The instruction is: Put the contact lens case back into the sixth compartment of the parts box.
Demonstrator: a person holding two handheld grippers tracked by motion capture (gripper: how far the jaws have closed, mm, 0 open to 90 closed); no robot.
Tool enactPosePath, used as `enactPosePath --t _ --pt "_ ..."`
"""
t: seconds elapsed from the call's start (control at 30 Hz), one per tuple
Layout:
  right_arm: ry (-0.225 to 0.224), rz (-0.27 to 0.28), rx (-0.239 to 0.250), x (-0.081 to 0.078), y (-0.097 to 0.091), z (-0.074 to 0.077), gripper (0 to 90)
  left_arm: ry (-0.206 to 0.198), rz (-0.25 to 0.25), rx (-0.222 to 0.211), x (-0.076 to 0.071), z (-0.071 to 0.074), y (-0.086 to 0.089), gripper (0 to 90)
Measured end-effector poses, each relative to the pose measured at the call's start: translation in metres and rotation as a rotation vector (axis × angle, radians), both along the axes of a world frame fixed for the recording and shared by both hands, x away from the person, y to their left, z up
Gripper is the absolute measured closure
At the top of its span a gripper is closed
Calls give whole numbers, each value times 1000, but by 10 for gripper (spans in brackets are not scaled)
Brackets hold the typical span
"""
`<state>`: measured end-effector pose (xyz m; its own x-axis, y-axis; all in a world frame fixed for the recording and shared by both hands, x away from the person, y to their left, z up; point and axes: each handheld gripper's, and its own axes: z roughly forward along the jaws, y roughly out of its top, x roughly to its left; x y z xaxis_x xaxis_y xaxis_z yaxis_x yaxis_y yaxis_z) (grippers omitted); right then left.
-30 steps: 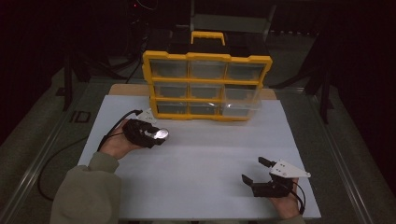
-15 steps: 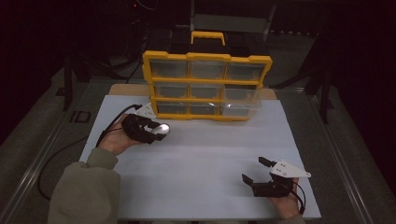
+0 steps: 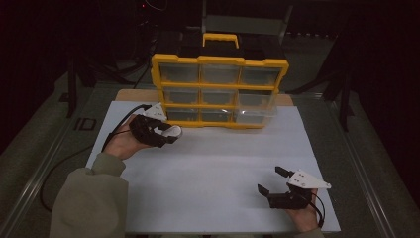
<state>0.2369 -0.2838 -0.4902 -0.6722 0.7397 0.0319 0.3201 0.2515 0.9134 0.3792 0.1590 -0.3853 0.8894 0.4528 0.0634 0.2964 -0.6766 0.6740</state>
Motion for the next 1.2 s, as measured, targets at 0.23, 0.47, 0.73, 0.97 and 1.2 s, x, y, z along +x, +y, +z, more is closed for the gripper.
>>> enactPosePath --t 0.23,0.47,0.73,0.97,1.2 --pt "-1 -9 1 1 -1 -1 76 -10 -2 -11 4 9 -2 495" --pt "-2 -21 -4 2 -3 -2 76 -20 -16 -7 8 18 -7 495" --pt "-2 -22 -2 2 -3 -2 76 -22 -33 -10 13 27 -13 495" --pt "1 -26 -1 2 -5 -3 76 -23 -45 0 17 34 -18 495" --pt "0 -30 5 2 -5 -3 76 -20 -54 5 22 42 -21 495"
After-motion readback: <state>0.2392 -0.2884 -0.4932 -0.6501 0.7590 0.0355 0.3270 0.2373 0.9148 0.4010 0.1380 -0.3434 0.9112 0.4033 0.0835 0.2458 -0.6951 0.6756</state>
